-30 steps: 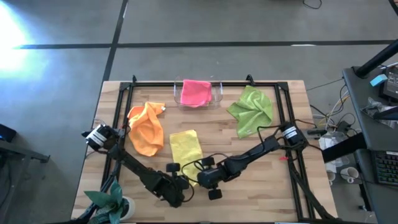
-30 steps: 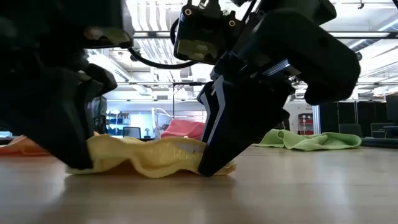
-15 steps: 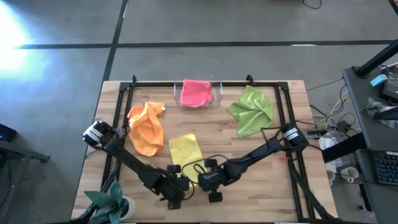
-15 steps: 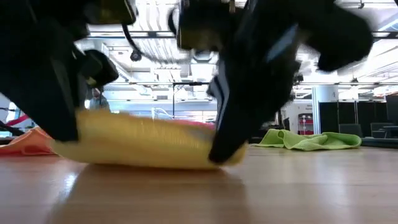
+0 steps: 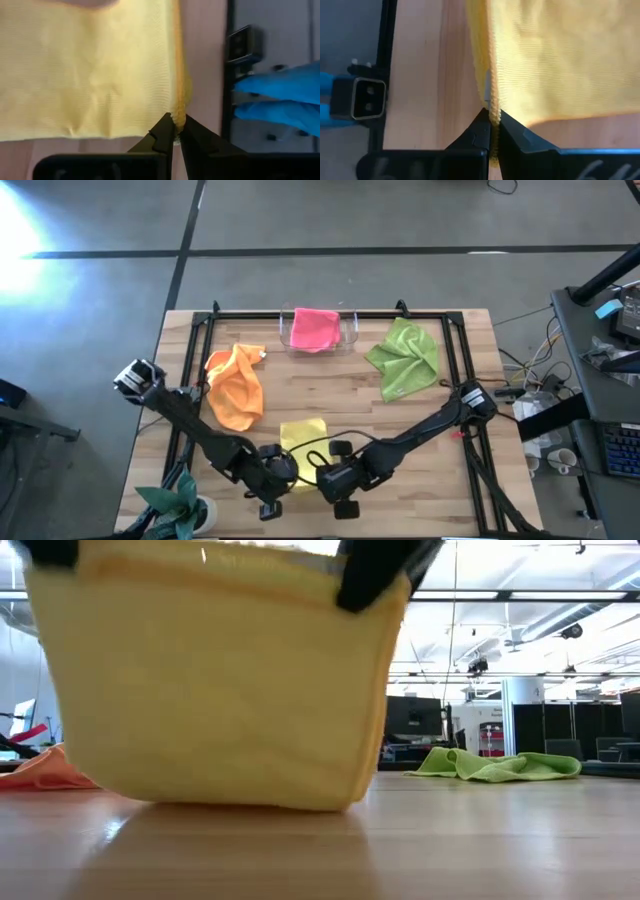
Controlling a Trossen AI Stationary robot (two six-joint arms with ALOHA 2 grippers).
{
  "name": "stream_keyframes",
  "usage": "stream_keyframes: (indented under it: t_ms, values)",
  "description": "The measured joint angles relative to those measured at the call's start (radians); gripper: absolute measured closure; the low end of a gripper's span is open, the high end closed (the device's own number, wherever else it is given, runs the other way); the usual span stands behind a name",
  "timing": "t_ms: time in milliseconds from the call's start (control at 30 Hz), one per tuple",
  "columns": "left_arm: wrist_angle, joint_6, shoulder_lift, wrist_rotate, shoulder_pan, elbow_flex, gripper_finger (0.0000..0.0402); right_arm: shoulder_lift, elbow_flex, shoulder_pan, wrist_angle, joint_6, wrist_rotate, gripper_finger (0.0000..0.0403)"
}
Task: Fold microfiber towels
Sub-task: Fold the yellow microfiber cloth
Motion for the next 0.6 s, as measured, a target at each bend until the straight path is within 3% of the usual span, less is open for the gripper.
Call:
stream_keyframes:
  t_ms: [233,600]
  values:
    - [-0.119,-0.002,-0.040,-0.083,0.028,-0.016,0.0389,0.013,-0.005,-0.040,-0.007,-0.007,0.084,0.0394]
    - [-0.162,-0.055,-0.041,-0.082,0.163,-0.140,0.0389,0.022,-0.082,-0.213,0.021,0.005,0.099,0.0394]
